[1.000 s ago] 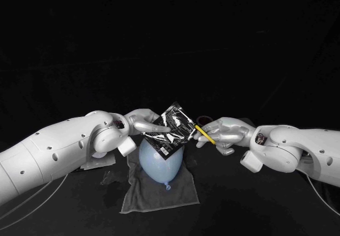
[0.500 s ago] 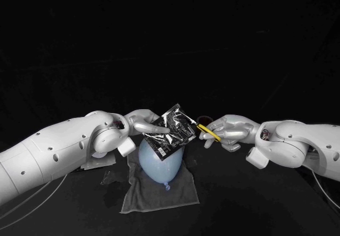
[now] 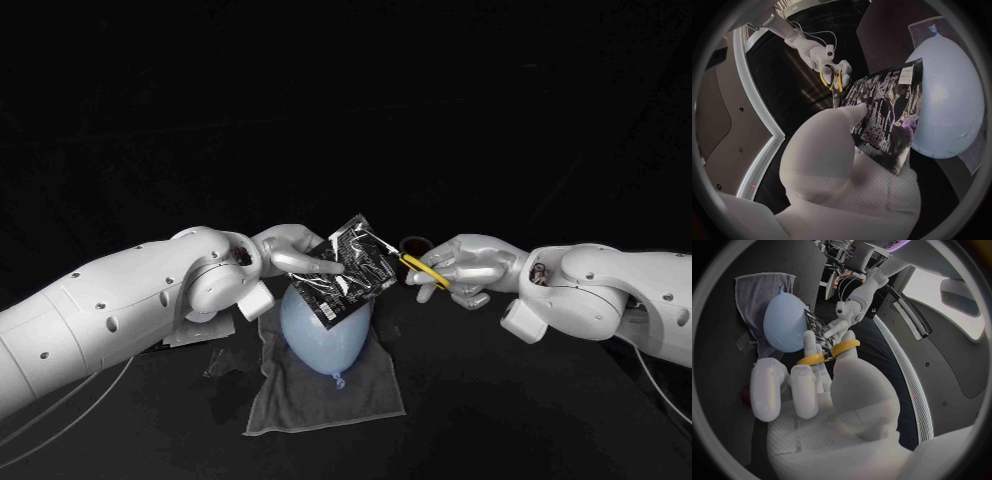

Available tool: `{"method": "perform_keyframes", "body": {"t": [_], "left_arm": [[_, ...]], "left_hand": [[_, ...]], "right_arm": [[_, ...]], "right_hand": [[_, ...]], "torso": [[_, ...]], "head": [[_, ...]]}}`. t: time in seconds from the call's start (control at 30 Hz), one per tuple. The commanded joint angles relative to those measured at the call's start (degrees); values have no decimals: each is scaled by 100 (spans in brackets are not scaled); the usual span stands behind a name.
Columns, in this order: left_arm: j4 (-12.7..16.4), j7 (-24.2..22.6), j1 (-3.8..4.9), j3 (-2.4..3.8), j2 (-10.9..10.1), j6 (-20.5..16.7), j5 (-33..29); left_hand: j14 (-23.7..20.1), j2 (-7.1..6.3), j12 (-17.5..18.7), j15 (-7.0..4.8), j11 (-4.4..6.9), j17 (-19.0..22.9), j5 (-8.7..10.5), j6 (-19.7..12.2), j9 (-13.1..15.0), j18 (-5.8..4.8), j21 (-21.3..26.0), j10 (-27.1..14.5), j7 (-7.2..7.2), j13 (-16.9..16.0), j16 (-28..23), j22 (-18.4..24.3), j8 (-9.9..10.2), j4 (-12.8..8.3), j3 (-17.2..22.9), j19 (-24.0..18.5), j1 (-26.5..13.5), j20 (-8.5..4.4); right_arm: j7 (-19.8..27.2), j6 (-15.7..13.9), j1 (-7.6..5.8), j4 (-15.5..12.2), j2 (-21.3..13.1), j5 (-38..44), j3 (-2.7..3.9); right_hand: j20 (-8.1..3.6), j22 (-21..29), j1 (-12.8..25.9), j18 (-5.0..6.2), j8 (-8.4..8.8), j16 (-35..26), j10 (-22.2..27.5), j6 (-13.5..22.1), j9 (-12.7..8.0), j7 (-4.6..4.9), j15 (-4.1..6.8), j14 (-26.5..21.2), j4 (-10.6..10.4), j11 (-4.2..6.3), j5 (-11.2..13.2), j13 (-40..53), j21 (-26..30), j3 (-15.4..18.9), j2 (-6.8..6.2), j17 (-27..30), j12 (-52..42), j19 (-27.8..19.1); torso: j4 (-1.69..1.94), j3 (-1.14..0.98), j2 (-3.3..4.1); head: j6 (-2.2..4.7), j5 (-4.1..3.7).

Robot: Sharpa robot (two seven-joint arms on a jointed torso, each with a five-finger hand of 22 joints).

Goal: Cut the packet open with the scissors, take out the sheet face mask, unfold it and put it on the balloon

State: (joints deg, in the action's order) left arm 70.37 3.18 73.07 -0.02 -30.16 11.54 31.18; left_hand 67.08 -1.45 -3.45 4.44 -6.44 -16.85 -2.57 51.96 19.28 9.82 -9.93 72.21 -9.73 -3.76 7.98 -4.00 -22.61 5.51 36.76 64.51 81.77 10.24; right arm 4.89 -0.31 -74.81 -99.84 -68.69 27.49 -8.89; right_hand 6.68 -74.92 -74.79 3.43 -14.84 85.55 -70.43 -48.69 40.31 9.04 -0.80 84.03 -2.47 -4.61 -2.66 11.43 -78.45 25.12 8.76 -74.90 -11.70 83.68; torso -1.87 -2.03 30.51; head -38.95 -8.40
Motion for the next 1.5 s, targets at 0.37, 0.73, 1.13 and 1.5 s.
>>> {"method": "perform_keyframes", "body": {"t": [0.37,0.73,1.13,1.5], "left_arm": [[39,-15,-2,-4,5,30,163],[55,-37,-2,-5,-2,7,262],[73,-31,-1,-6,-9,-24,404],[85,-38,-1,-6,12,-77,647]], "left_hand": [[26,34,-32,-1,-1,-9,-19,30,1313,77,-25,34,-9,-7,20,-4,-207,-43,-11,33,-5,5],[29,32,-32,-3,1,-13,-19,29,1325,77,-27,39,-7,-7,22,-5,-212,-48,-11,37,-6,2],[31,32,-32,-4,2,-15,-19,28,1333,77,-27,42,-6,-7,24,-5,-216,-51,-11,40,-7,1],[34,31,-32,-7,5,-20,-20,25,1347,77,-29,46,-4,-7,25,-5,-221,-59,-10,44,-7,-3]], "right_arm": [[144,-106,-9,-22,84,-34,1],[138,-133,-9,-32,86,-28,-5],[48,-56,-16,-30,108,-40,-7],[-43,1,-126,5,164,-65,-7]], "right_hand": [[-70,-1060,-90,-87,-66,41,-221,-200,25,-80,100,370,55,66,-10,102,-144,146,142,-457,-83,93],[83,-906,77,-13,334,-52,547,344,-97,210,-123,312,1,-220,-7,-101,212,149,-70,-250,488,-114],[243,-725,223,78,554,-125,951,718,-183,387,-273,255,-166,-391,-10,-295,588,111,-239,-89,711,-322],[227,-769,213,54,400,-79,692,548,-156,312,-226,282,-300,-316,-10,-301,461,104,-214,-178,524,-241]], "torso": [[2,3,3],[2,0,0],[-4,-1,-1],[1,10,-4]], "head": [[-17,-24],[-17,-20],[-34,-16],[-39,-23]]}}
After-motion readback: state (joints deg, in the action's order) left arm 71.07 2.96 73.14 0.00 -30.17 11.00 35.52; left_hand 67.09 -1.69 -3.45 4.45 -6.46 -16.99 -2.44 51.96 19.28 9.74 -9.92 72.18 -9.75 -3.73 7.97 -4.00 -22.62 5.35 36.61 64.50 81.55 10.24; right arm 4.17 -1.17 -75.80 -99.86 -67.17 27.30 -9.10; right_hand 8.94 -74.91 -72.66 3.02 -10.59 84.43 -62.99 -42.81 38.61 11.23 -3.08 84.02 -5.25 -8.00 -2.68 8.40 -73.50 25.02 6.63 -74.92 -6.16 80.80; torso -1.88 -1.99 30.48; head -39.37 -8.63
